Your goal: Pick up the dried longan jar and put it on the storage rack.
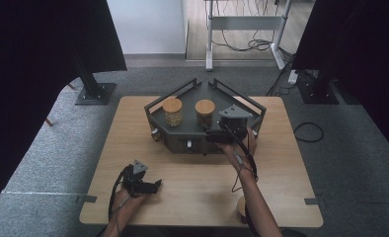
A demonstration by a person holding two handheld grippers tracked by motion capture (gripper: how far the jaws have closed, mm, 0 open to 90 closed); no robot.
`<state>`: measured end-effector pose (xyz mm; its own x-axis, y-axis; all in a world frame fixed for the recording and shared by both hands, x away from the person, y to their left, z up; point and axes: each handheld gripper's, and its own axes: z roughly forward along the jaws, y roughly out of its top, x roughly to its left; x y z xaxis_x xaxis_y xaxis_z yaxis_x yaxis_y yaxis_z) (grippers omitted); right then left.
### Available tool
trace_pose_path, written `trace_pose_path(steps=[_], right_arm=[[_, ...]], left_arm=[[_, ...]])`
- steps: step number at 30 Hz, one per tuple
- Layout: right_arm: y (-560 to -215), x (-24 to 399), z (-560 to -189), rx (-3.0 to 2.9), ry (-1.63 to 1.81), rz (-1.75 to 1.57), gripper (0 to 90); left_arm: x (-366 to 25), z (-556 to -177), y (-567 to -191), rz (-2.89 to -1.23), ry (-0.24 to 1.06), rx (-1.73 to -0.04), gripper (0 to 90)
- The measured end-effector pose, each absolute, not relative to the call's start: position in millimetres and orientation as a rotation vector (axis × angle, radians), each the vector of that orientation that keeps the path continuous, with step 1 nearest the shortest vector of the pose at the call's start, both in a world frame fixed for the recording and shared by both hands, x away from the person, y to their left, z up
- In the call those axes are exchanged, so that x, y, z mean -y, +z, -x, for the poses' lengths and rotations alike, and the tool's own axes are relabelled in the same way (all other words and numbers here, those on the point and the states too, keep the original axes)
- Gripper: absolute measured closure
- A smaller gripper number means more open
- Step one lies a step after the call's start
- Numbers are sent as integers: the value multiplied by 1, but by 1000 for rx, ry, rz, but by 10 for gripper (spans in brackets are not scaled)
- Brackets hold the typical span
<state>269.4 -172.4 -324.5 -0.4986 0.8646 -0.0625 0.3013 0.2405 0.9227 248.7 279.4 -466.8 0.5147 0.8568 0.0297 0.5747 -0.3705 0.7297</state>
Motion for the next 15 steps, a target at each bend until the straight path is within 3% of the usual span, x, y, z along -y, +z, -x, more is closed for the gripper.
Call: trace_pose_path(steps=[15], right_arm=[[-329,188,-252,-1917,1267,-1053,110]], left_arm=[[-279,-249,-467,-2086,541,-1164,2]])
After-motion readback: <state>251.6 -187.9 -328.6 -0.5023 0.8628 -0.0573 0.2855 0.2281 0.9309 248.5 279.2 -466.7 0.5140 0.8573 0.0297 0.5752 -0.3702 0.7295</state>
